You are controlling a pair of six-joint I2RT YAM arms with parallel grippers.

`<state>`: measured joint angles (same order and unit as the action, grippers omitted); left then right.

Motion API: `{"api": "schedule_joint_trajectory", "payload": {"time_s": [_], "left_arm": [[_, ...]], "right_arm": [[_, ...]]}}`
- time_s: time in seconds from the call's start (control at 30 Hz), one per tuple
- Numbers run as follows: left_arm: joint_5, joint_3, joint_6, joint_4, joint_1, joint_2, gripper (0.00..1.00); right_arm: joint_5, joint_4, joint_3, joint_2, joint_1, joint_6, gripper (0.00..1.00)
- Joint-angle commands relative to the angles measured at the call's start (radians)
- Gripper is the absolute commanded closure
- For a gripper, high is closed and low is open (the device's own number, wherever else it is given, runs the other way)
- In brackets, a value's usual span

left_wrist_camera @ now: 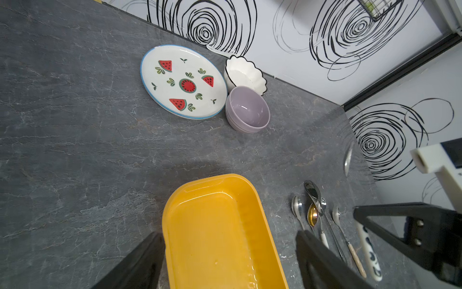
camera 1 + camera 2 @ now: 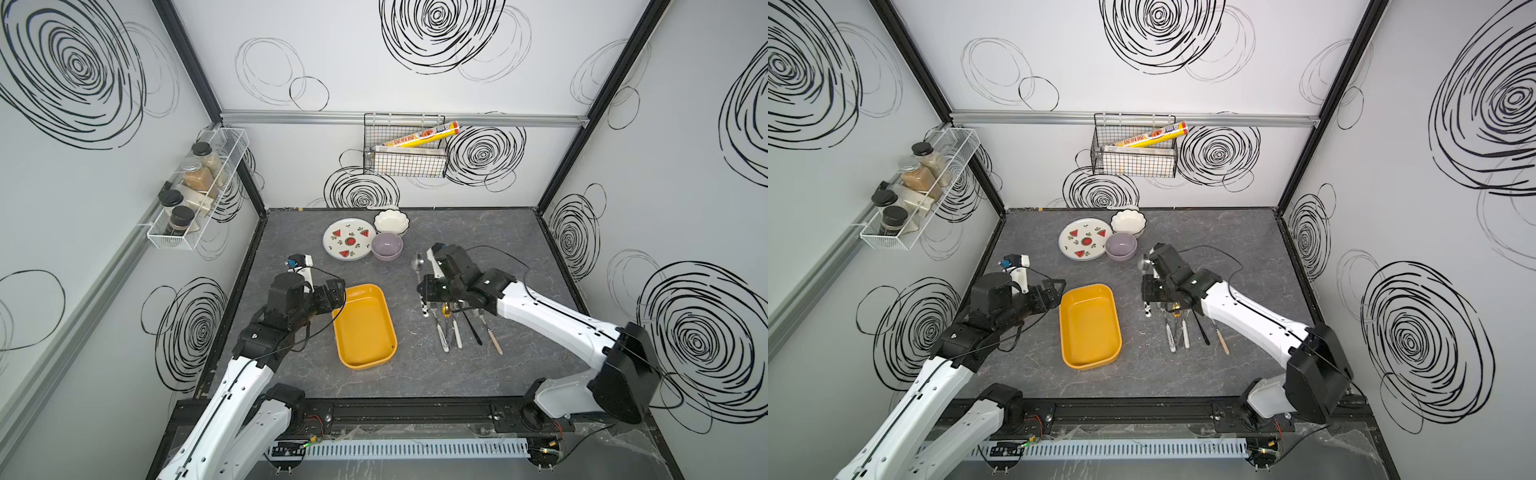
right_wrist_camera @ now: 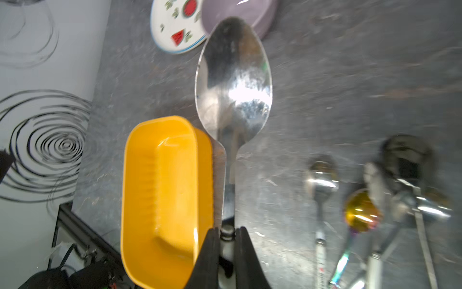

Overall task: Put the spoon into the storage box
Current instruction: Pick up the spoon from the center of the board, then place the spoon in the storage box.

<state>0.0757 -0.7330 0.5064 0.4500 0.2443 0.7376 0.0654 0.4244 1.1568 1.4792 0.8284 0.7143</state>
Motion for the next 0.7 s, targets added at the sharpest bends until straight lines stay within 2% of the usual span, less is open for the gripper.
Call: {"api": "schedule_joint_trajectory", "payload": {"time_s": [0.0,0.2,0.4,0.67], "left_arm": [[-0.061,0.004,0.018,-0.003,-0.001,-0.020,0.12],[-0.076,0.006,0.023,-0.002,-0.013,-0.041,0.12],[-0.071,0.007,0.022,-0.004,-0.023,-0.043,0.12],[-0.065,0.007,0.021,-0.005,-0.030,-0.045,0.12]], "right_arm": [[-0.037,-0.069,0.062,0.070,0.068,0.075,0.99],[-0.052,-0.072,0.160,0.217,0.154,0.081,0.99],[-0.013,-0.134,0.164,0.335,0.221,0.116,0.99],[0.020,-0.163,0.271,0.513,0.292,0.128,0.99]]}}
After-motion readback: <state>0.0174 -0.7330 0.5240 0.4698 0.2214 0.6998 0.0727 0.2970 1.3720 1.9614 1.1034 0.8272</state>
